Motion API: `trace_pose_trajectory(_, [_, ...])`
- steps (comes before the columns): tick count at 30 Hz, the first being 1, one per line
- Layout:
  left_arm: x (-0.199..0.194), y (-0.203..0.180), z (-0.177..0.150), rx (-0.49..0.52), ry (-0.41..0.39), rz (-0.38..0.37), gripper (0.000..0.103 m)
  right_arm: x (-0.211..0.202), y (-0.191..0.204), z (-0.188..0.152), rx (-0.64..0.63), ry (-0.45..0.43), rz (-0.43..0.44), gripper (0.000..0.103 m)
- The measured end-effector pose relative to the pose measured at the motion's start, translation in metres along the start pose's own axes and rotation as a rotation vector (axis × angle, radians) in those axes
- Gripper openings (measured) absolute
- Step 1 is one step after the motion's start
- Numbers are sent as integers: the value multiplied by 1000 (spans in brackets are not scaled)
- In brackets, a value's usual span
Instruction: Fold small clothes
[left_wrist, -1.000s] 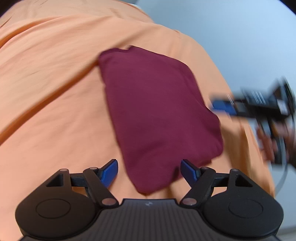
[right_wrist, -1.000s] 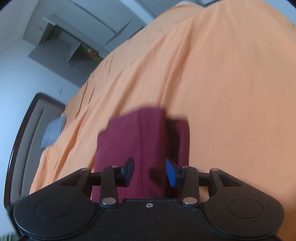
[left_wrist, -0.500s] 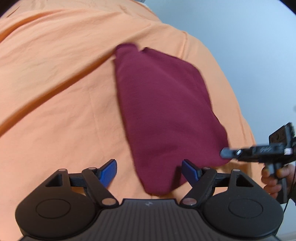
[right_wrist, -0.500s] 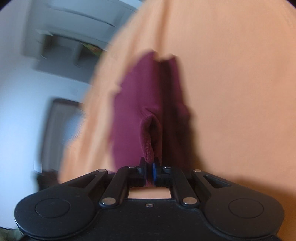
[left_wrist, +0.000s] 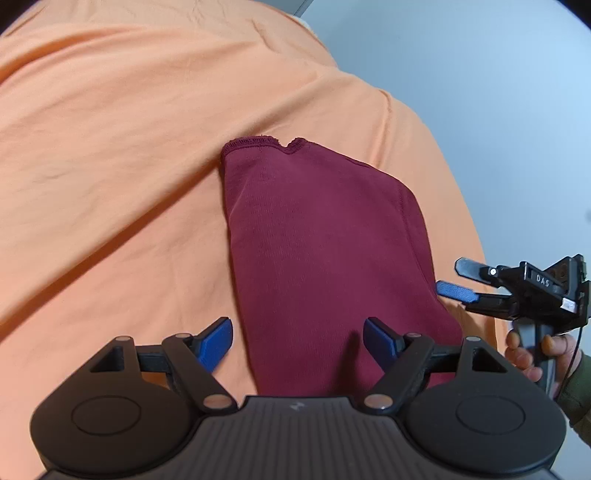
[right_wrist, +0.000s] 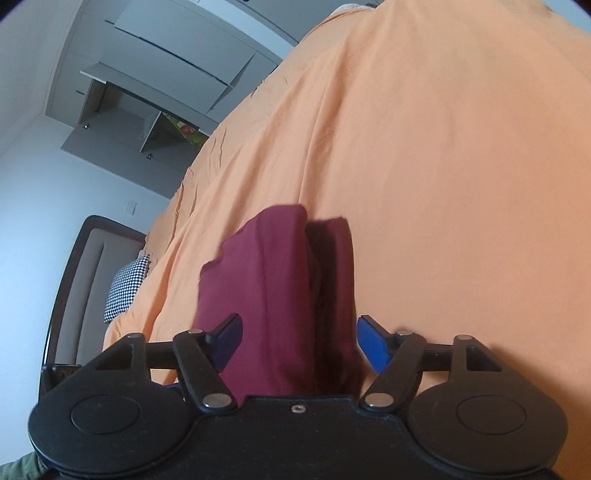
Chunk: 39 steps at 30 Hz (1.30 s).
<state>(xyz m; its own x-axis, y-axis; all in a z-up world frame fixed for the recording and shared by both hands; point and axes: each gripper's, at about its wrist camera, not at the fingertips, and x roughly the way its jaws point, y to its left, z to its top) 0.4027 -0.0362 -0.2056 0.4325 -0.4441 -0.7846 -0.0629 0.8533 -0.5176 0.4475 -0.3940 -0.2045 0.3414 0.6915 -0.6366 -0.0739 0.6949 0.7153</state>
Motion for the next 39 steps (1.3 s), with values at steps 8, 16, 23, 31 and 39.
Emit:
trace_pose_trajectory(8, [20,6,2,-10,26,-15,82,32,-19,-1,-44,111,2,82])
trace_pose_trajectory(16, [41,19,9,-145,19,-116,83,51,-16,-12,-3,203,142,76])
trace_pose_trajectory(23, [40,9,7,-101,18,-39,63,42,-30,-18,59,164,147,43])
trace_pose_trajectory(31, [41,-16,9,-35,12,33,38,32,-7,-22,-74,134,70,34])
trace_pose_trajectory(39, [22,-27,9,-17,-11,31,31,14,11,-31,-82,86,52,32])
